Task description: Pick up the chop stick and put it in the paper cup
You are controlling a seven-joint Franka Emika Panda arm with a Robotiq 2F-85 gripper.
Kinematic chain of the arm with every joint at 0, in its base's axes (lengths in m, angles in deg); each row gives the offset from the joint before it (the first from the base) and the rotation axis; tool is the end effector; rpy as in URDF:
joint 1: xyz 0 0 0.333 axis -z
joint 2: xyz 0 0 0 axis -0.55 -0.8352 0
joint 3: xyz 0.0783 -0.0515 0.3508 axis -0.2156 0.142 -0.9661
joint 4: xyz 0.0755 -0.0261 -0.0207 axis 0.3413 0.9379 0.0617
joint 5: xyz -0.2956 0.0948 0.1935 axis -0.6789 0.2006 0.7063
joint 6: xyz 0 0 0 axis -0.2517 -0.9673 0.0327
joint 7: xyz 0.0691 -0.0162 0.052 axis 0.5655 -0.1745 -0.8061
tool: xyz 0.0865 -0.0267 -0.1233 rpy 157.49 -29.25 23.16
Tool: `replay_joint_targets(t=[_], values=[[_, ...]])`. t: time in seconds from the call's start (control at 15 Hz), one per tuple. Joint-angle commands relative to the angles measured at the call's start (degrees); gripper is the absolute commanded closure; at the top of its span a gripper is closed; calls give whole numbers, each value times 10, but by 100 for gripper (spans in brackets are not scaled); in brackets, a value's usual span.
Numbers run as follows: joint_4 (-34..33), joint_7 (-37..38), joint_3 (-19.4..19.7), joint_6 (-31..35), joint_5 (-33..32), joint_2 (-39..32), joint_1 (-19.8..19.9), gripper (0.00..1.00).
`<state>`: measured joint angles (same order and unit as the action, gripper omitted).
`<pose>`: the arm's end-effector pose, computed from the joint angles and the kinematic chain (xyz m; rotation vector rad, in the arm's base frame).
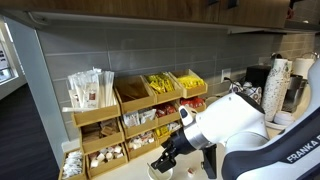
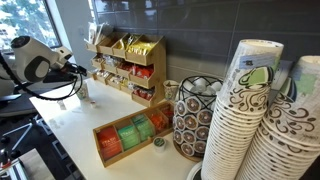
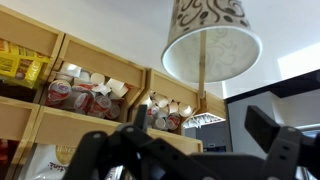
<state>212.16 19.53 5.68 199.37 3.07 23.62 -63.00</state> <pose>0.3864 0.2739 0.4219 -2.5664 -0.8957 -1.1281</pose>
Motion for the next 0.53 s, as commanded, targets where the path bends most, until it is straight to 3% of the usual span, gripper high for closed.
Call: replay_joint_targets(t=[0.0,0.13,0.47], values=[[42,-13,-24,-120,-15,116,40,0],[44,18,-32,-193,-63,162,65,0],[23,51,-36,-351,-68,243,71,0]])
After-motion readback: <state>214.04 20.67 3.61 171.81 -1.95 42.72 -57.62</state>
